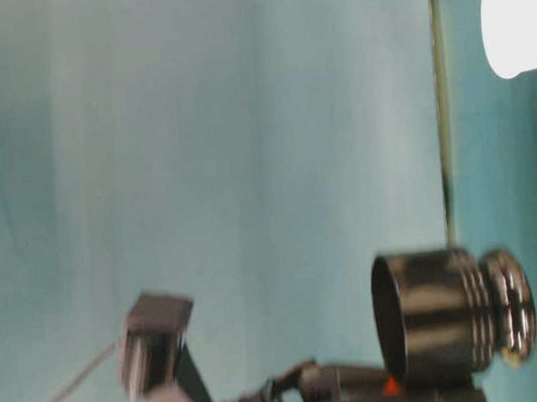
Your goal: Put the paper cup into the moved red handle cup holder.
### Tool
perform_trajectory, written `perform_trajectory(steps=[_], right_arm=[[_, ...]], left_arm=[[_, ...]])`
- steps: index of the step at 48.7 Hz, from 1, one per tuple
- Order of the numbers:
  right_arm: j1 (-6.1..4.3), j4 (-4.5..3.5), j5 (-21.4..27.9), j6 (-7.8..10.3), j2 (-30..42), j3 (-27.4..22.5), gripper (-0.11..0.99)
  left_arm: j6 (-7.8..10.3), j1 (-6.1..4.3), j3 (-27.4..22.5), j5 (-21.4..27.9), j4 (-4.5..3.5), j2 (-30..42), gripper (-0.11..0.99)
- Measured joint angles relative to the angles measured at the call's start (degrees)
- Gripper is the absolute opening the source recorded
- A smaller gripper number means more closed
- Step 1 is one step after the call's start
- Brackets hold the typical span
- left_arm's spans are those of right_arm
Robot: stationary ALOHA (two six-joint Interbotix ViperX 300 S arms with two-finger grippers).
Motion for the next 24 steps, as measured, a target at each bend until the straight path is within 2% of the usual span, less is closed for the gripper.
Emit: perform_trajectory(steps=[4,7,14,24], right_arm=[[0.09,0.00,0.0,0.00,0.1,0.0,-0.09],[0.00,0.00,0.0,0.00,0.1,0.2,-0.09],[0.00,0.00,-0.6,0.00,0.1,0.2,-0.09],[0.09,0.09,-4.7,0.00,-0.1,0.2,-0.09]], left_arm=[[-1.32,0.00,-2.1,-0.4,0.00,2.6,0.28],[-1.67,0.00,-3.1,-0.8,0.00,4.3,0.28],[-1.58,-0.26,-5.2,-3.2,0.00,7.3,0.28],[-1.67,-0.53,-6.3,-4.0,0.00,9.8,0.28]])
